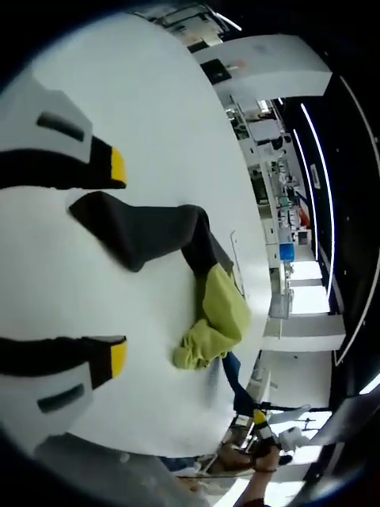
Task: Fold the garment on the visible template until the final outline fits inside the template.
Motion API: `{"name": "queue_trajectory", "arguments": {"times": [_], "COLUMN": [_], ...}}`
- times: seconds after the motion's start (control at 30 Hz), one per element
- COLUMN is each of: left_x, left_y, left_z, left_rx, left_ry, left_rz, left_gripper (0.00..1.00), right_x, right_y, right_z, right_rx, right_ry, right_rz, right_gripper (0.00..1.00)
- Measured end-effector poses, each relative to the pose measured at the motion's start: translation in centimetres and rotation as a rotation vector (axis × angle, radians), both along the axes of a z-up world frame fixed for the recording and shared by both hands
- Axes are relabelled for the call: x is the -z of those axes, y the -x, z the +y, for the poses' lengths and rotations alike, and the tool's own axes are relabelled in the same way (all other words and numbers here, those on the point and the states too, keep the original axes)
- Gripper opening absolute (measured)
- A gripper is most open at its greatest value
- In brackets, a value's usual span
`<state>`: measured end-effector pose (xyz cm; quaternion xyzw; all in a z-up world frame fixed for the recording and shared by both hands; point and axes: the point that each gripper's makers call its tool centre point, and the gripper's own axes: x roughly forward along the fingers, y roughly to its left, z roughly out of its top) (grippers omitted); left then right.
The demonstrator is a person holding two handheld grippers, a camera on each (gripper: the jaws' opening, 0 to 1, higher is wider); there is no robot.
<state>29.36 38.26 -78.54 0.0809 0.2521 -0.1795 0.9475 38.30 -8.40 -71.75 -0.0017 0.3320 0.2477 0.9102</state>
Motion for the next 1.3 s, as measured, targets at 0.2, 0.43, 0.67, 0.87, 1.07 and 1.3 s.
{"name": "queue_trajectory", "arguments": {"times": [0.2,0.43,0.67,0.87,1.07,1.3], "left_x": [0.2,0.4,0.6,0.8,0.8,0.6], "left_y": [0.0,0.1,0.1,0.0,-0.2,-0.3], "left_z": [0.2,0.2,0.3,0.4,0.3,-0.2], "left_rx": [-0.004,-0.009,-0.011,-0.012,-0.005,-0.004], "left_ry": [-0.003,-0.008,-0.01,-0.013,-0.014,-0.004], "left_rz": [0.005,0.016,0.023,0.029,0.03,0.038], "left_gripper": [0.76,0.78,0.79,0.8,0.81,0.83], "right_x": [-0.3,0.3,2.5,4.8,7.2,9.0], "right_y": [-1.8,-2.9,-2.1,-1.3,-1.3,-1.2], "right_z": [-2.5,-5.8,-8.7,-10.6,-12.5,-13.8], "right_rx": [0.071,0.18,0.286,0.335,0.353,0.357], "right_ry": [-0.013,-0.041,-0.041,-0.037,0.019,0.081], "right_rz": [0.021,0.075,0.154,0.21,0.249,0.305], "right_gripper": [0.0,0.0,0.0,0.0,0.0,0.0]}}
